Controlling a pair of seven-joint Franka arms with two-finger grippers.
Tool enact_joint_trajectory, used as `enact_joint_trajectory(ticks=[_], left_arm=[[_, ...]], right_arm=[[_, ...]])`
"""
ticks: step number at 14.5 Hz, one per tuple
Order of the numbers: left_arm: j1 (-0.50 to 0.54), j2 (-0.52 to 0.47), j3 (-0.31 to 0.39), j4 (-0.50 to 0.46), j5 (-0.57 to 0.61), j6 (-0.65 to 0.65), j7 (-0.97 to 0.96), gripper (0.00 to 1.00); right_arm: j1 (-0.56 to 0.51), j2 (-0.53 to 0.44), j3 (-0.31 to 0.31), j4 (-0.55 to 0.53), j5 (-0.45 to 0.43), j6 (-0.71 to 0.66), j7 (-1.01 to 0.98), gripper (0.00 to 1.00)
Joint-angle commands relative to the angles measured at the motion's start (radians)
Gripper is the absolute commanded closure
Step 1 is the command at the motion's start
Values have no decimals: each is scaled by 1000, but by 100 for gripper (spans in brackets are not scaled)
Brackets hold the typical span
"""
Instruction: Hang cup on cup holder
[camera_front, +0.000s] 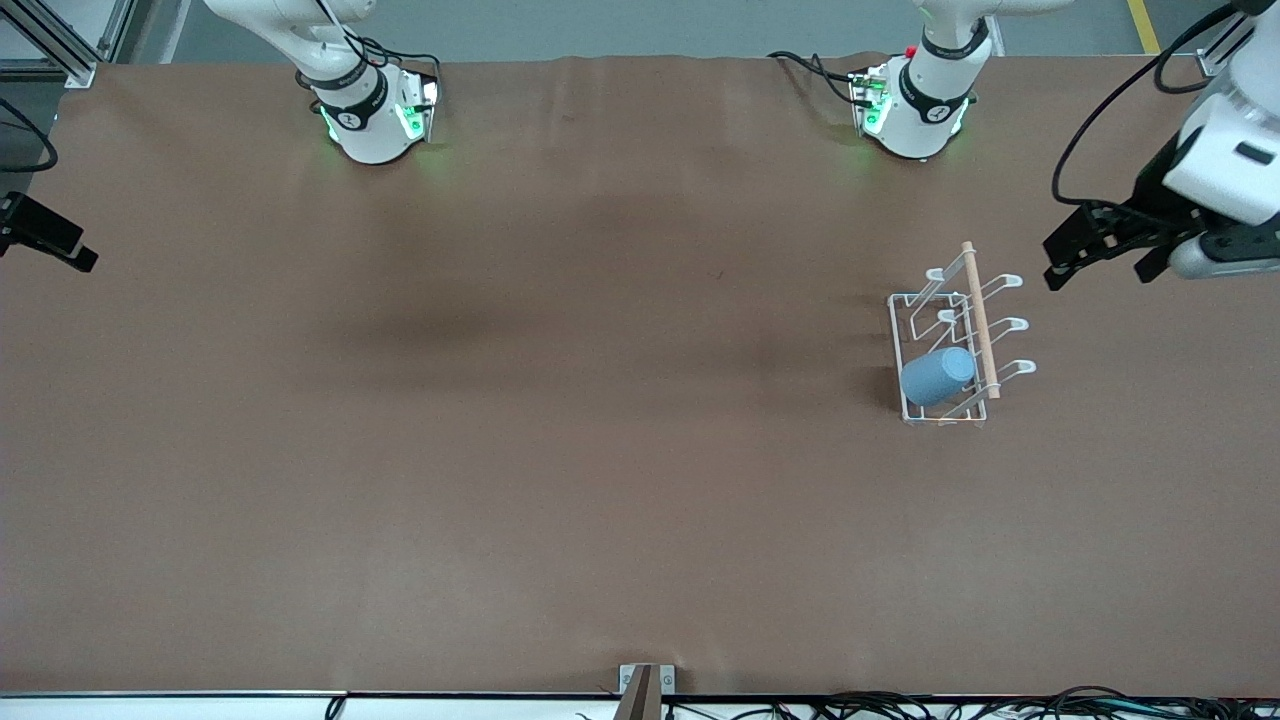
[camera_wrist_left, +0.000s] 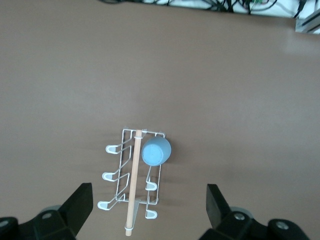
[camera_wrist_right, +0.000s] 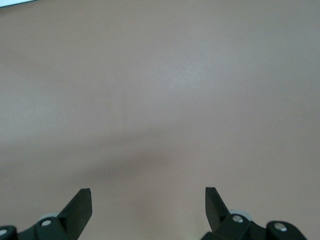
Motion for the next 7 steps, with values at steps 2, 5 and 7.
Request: enact_joint_trajectory(ticks=[2, 5, 7], left_arm=[[-18, 59, 38, 128, -18, -101, 42, 0], [-35, 53, 100, 117, -32, -153, 108, 0], [-33, 50, 100, 103, -31, -153, 107, 0]], right_arm=[[-4, -10, 5, -8, -10, 9, 2, 0], [-5, -9, 5, -8, -10, 9, 1, 0], [-5, -10, 5, -8, -10, 6, 1, 0]])
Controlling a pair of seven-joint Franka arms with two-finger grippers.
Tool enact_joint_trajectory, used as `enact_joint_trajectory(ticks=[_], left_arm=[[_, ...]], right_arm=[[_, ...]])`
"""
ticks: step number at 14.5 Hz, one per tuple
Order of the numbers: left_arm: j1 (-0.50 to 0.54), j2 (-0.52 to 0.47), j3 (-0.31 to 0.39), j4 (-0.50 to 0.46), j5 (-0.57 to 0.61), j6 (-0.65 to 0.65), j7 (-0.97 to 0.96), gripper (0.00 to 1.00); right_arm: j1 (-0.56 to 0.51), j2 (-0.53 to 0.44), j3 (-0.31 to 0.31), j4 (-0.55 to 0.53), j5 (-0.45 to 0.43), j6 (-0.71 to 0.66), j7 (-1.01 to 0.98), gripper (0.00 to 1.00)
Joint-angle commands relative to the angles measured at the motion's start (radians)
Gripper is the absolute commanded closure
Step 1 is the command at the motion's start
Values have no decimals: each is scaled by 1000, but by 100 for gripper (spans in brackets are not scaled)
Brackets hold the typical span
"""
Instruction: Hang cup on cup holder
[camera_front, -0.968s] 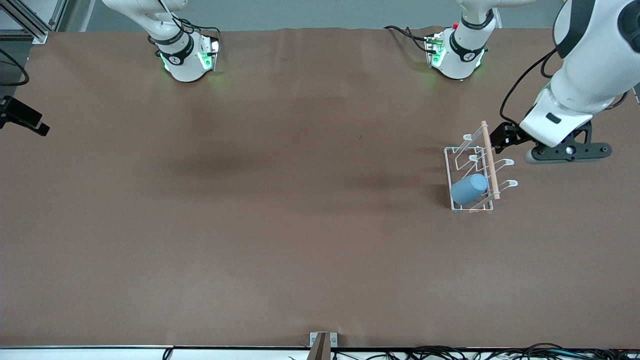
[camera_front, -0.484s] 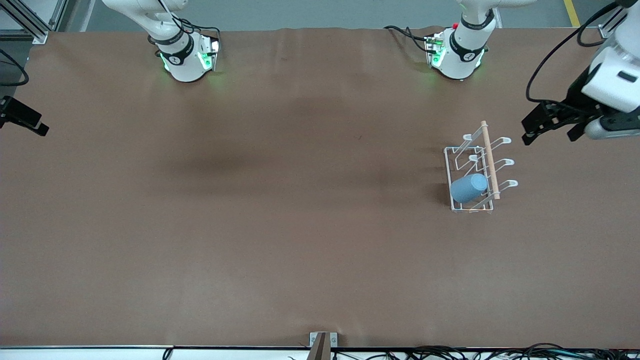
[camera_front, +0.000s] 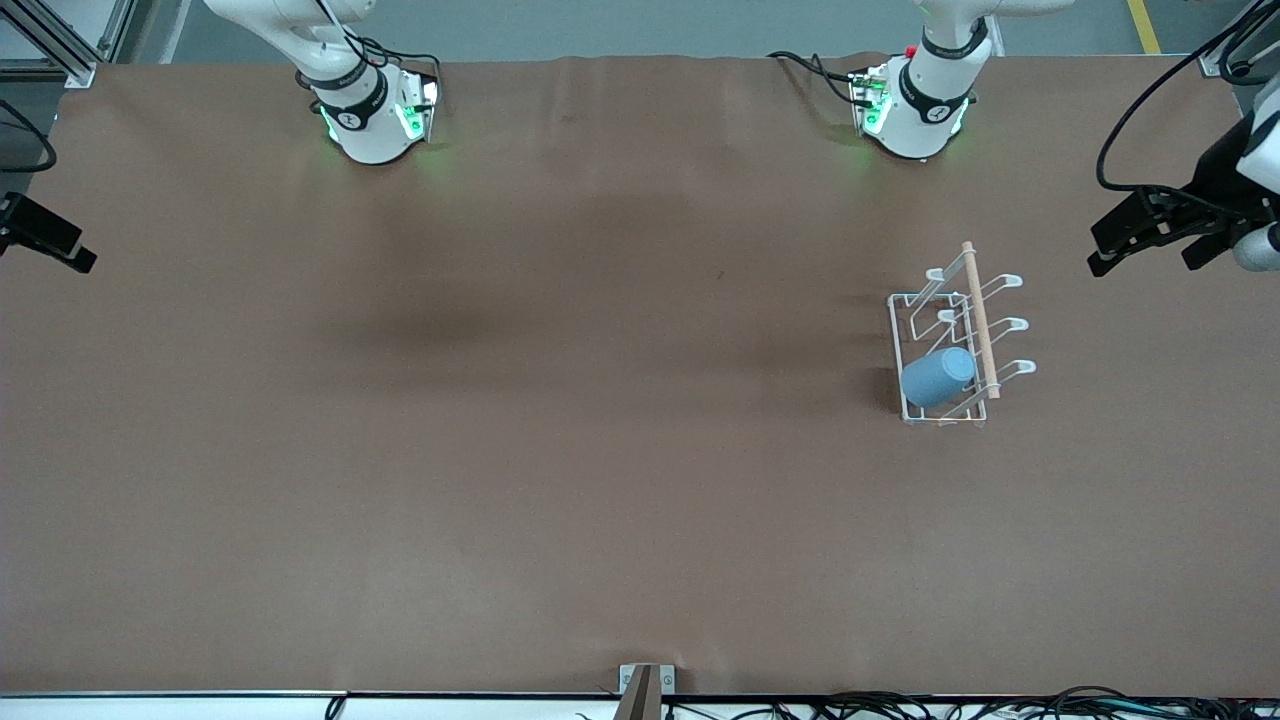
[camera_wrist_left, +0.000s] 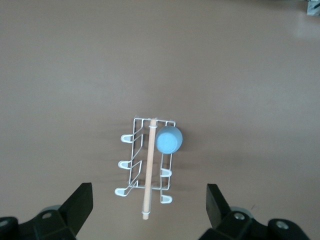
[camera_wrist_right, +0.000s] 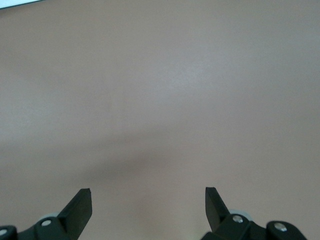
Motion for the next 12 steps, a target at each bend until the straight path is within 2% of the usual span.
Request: enact_joint_trajectory(ticks=[1, 12], left_arm=[[-12, 5, 7, 12, -11, -25, 10, 0], [-27, -6, 6, 1, -5, -28, 20, 1]], right_arm=[[-5, -10, 5, -8, -9, 1, 1, 0], [-3, -10, 7, -8, -9, 1, 1, 0]])
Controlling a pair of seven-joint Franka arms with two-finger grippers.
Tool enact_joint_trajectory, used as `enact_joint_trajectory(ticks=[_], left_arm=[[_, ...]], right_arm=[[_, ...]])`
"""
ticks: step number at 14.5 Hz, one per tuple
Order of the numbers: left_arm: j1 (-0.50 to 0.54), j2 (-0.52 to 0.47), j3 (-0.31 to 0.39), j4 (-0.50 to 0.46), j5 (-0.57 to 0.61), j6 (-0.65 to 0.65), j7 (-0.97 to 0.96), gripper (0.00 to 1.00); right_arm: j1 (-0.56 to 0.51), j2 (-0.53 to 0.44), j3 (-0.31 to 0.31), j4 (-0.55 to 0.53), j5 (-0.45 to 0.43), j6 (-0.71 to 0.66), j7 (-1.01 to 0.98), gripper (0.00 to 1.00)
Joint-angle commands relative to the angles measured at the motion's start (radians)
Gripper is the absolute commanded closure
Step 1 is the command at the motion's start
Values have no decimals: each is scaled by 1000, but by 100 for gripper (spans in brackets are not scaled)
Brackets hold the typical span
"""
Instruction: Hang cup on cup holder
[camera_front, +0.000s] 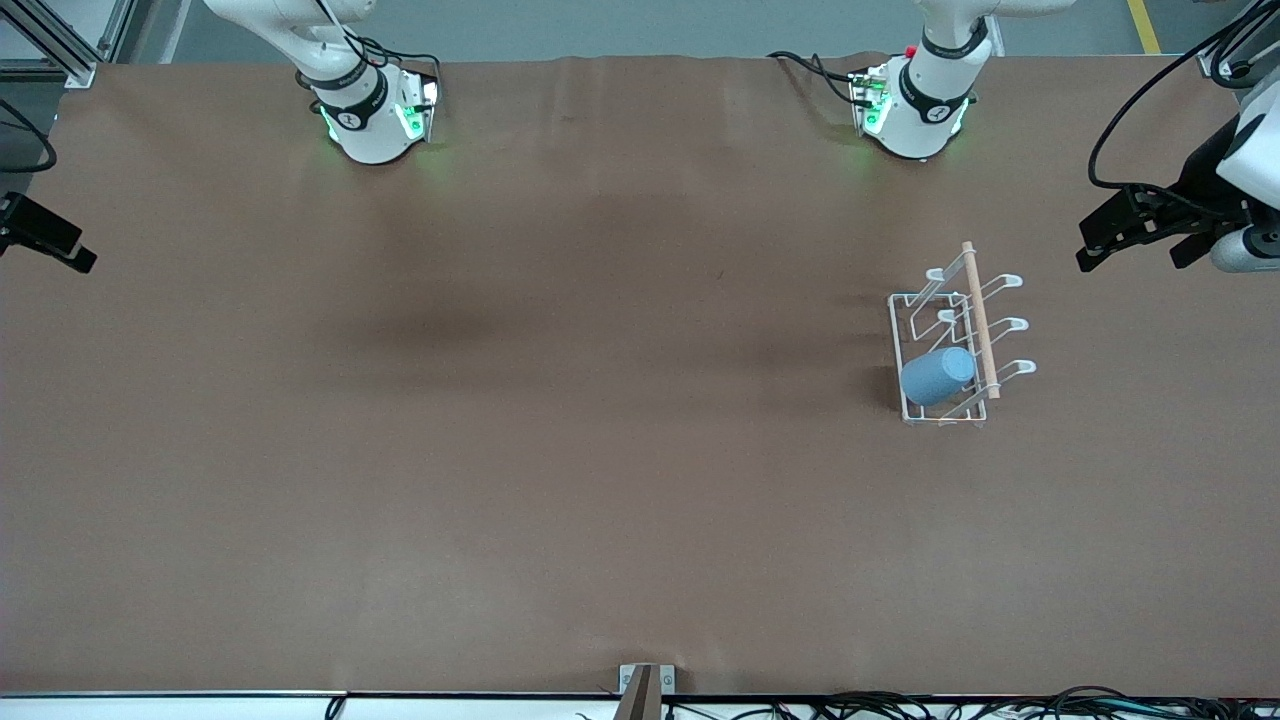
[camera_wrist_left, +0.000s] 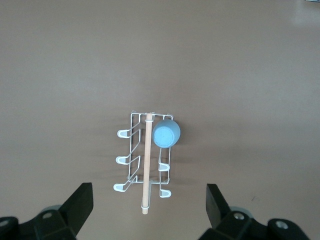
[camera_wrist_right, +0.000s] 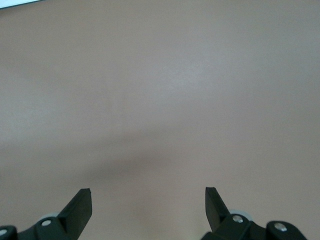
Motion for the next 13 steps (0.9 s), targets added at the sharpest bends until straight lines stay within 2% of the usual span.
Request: enact_joint_trajectory(ticks=[1, 6, 13], left_arm=[[1, -9, 10, 2, -3, -18, 49, 1], [-10, -12, 47, -3, -3, -30, 109, 1], [-13, -14, 49, -5, -3, -30, 111, 1]], right_arm=[[-2, -10, 6, -9, -9, -2, 1, 0], [-5, -10, 6, -9, -9, 3, 4, 0], [-2, -10, 6, -9, -9, 1, 5, 0]])
